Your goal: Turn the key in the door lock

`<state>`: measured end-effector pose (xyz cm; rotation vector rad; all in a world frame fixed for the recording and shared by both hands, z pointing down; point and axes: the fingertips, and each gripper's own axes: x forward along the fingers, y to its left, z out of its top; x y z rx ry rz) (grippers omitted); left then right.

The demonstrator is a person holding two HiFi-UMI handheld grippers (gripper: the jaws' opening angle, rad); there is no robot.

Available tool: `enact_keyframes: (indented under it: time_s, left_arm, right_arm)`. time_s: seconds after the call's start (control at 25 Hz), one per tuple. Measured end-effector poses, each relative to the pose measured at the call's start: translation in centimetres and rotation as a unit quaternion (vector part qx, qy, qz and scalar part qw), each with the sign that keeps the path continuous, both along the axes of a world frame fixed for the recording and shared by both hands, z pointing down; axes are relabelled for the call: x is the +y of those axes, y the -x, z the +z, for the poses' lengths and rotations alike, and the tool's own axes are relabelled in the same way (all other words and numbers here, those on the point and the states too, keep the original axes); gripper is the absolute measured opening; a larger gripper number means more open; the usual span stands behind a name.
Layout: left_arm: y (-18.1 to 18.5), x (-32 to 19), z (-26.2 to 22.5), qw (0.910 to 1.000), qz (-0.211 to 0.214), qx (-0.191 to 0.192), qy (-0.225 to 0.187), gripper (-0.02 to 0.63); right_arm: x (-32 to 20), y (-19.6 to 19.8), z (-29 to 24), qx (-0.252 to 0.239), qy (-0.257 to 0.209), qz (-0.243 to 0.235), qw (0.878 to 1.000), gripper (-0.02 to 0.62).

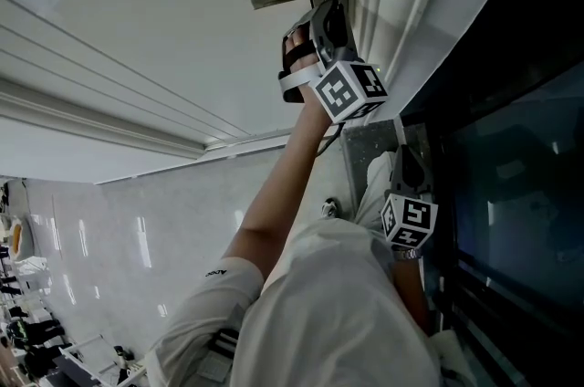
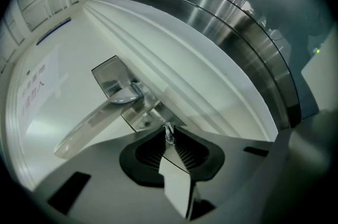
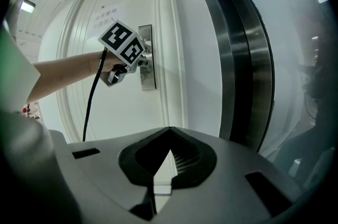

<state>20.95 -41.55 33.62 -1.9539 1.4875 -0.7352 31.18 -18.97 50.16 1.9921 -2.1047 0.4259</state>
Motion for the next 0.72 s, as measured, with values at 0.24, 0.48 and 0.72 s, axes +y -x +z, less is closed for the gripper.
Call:
enact_keyframes:
  time_s: [0.24,0.48,0.72]
  left_arm:
    - [0.7,1.5,-0.4,0.9753,0.053,0.209,0.05,0.068]
    - [1.3,2.3,-1.2,0.7707,0.168,0.577,0.213,0.13]
    - [2.5,1.6,-1.1,0.597,0.192,0.728,0.278,0.129]
  right_arm:
    - [0.3,0.3,0.2,0.002,0.004,0.0,1.0,-0.008]
    - [-0.1,1.7,0.2,0.006,0.006,-0.014,1.0,-0.008]
    - [-1.2,2.2,0.3,0.011,0.009,-0.021,1.0,-0.008]
